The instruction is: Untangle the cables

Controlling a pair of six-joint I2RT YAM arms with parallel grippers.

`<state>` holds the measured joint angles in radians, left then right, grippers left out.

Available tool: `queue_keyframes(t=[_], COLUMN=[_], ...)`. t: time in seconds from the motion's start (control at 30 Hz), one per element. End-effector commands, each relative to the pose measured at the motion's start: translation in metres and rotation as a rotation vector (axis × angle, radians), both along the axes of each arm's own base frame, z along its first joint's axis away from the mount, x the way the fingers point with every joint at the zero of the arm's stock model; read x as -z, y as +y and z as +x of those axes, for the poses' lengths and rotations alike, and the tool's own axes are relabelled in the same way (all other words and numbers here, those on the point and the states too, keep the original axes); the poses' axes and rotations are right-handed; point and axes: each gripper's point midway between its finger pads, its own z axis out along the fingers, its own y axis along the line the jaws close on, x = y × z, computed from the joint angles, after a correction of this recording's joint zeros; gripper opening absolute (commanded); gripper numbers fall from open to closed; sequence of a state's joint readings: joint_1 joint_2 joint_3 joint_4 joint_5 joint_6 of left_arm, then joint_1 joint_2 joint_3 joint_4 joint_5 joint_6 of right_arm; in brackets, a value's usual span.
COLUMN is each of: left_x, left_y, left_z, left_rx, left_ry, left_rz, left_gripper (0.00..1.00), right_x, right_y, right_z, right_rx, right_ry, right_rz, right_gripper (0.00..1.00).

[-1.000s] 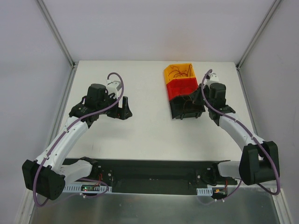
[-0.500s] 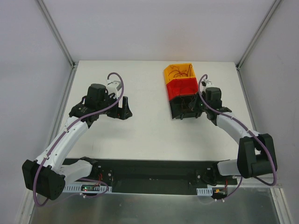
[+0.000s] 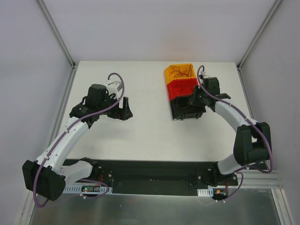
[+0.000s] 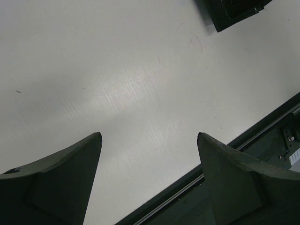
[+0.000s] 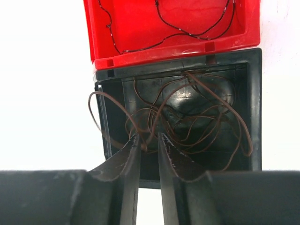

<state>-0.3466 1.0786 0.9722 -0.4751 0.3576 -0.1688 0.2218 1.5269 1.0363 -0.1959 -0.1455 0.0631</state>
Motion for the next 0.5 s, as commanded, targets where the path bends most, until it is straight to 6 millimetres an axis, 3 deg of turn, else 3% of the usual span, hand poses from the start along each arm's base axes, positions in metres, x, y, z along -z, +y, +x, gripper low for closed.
queue_keyframes(t=[0.0,0.1,0.33,0.47], left_x=[-0.001,-0.001,-0.001,-0.011], left_y=[-0.001,-0.002,-0.002,-0.005], left_z=[0.003,0.003,0.003,0.002], left_rx=[0.013,0.014,0.015,0.028], left_ry=[-0.019,-0.018,-0.019,-0.051], left_rz=[-0.002,-0.002,-0.004,-0.029], left_gripper=[0.82,0.82,0.82,0.82], right_x=[-0.032,-0.047,-0.078,-0.099], right_y=[0.006,0.002,-0.015,0.001], right_z=[-0.017,-0.029,-0.055,-0.078], right_rx=[-0.037,-0.03,-0.018,-0.115], right_ry=[-0.015,-0.047,-0.154,-0.317], right_rz=[0.013,-0.002,-0.038,0.07], right_gripper=[0.3,0.41,0.49,0.52])
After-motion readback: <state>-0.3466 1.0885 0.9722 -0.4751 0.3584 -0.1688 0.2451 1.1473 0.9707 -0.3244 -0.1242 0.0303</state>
